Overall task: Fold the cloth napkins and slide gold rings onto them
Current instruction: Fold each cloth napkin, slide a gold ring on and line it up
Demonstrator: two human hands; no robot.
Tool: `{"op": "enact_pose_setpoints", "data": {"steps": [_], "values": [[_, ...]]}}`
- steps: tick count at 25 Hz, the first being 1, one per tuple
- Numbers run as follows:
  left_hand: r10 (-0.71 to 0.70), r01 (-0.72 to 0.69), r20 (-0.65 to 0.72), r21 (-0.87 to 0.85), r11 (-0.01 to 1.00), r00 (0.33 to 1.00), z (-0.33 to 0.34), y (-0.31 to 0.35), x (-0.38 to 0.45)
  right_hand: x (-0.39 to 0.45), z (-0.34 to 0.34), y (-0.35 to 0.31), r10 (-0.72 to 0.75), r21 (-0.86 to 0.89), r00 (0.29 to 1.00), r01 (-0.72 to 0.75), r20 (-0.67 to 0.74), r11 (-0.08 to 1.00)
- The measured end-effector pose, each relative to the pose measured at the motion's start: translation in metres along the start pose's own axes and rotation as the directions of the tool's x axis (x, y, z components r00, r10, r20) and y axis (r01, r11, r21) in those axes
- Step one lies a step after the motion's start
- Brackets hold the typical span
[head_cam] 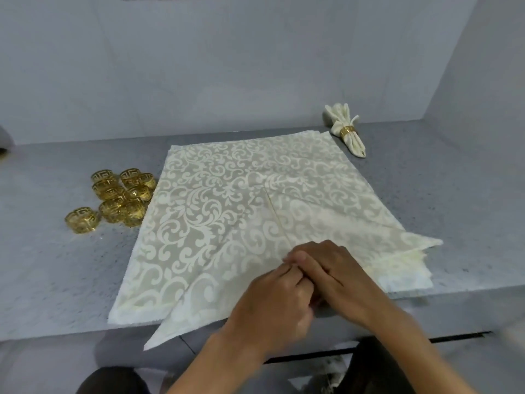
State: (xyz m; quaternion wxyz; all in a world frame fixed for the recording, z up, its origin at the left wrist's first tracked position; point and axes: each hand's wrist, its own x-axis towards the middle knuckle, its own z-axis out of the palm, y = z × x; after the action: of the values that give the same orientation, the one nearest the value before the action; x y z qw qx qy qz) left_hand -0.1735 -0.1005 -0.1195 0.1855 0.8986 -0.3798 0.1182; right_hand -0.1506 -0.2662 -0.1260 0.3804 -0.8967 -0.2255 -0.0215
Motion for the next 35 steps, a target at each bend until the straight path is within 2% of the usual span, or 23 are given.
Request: {"op": "enact_pose_setpoints", "data": {"steps": [2, 4, 5, 7, 9, 10, 15, 18, 20, 22, 24, 26, 28, 32, 35], "values": [[-0.02, 0.014, -0.036, -0.136, 0.991, 0.999, -0.029, -0.013, -0.008, -0.002, 0.008, 0.01, -0.025, -0.064, 0.993, 0.017, -0.12, 0.998], [-0.132, 0.115, -0.093, -0.166, 0.979, 0.987, -0.053, -0.049, -0.011, -0.004, 0.015, 0.01, -0.111, -0.271, 0.975, 0.056, -0.192, 0.961], [-0.189, 0.178, -0.07, -0.135, 0.975, 0.98, -0.062, -0.074, -0.011, -0.005, 0.021, 0.009, -0.149, -0.371, 0.97, 0.069, -0.192, 0.926], [-0.231, 0.243, 0.11, -0.114, 0.963, 0.967, -0.068, -0.119, -0.01, -0.009, 0.027, 0.006, -0.179, -0.47, 0.964, 0.068, -0.194, 0.88], [-0.241, 0.301, 0.284, -0.192, 0.934, 0.928, -0.066, -0.146, -0.012, -0.01, 0.026, 0.002, -0.182, -0.482, 0.96, 0.06, -0.213, 0.874], [-0.238, 0.322, 0.319, -0.244, 0.915, 0.917, -0.066, -0.153, -0.013, -0.011, 0.025, 0.001, -0.178, -0.484, 0.96, 0.053, -0.217, 0.873], [-0.15, 0.347, 0.434, -0.42, 0.839, 0.888, -0.075, -0.162, -0.011, -0.008, 0.021, 0.0, -0.199, -0.516, 0.955, 0.061, -0.218, 0.855], [-0.175, 0.413, 0.456, -0.498, 0.762, 0.873, -0.075, -0.159, -0.009, -0.011, 0.019, -0.007, -0.227, -0.552, 0.955, 0.087, -0.191, 0.83], [-0.312, 0.494, 0.402, -0.512, 0.703, 0.861, -0.069, -0.156, -0.004, -0.011, 0.016, -0.014, -0.18, -0.532, 0.97, 0.067, -0.164, 0.844], [-0.516, 0.598, 0.303, -0.427, 0.678, 0.801, -0.063, -0.146, 0.006, -0.008, 0.013, -0.016, -0.097, -0.461, 0.983, 0.014, -0.157, 0.887], [-0.62, 0.656, 0.242, -0.429, 0.621, 0.746, -0.053, -0.136, 0.016, -0.003, 0.012, -0.017, 0.024, -0.362, 0.983, -0.09, -0.181, 0.928], [-0.657, 0.663, 0.195, -0.445, 0.602, 0.728, -0.044, -0.131, 0.02, -0.001, 0.012, -0.017, 0.169, -0.249, 0.966, -0.216, -0.194, 0.944], [-0.699, 0.665, 0.109, -0.439, 0.604, 0.707, -0.036, -0.131, 0.017, -0.001, 0.013, -0.016, 0.236, -0.184, 0.947, -0.278, -0.22, 0.943], [-0.713, 0.658, -0.048, -0.348, 0.668, 0.699, -0.03, -0.125, 0.016, 0.0, 0.02, -0.014, 0.138, -0.293, 0.951, -0.22, -0.276, 0.93], [-0.705, 0.653, -0.096, -0.308, 0.692, 0.702, -0.028, -0.123, 0.015, 0.0, 0.022, -0.012, 0.114, -0.341, 0.939, -0.228, -0.323, 0.912]]}}
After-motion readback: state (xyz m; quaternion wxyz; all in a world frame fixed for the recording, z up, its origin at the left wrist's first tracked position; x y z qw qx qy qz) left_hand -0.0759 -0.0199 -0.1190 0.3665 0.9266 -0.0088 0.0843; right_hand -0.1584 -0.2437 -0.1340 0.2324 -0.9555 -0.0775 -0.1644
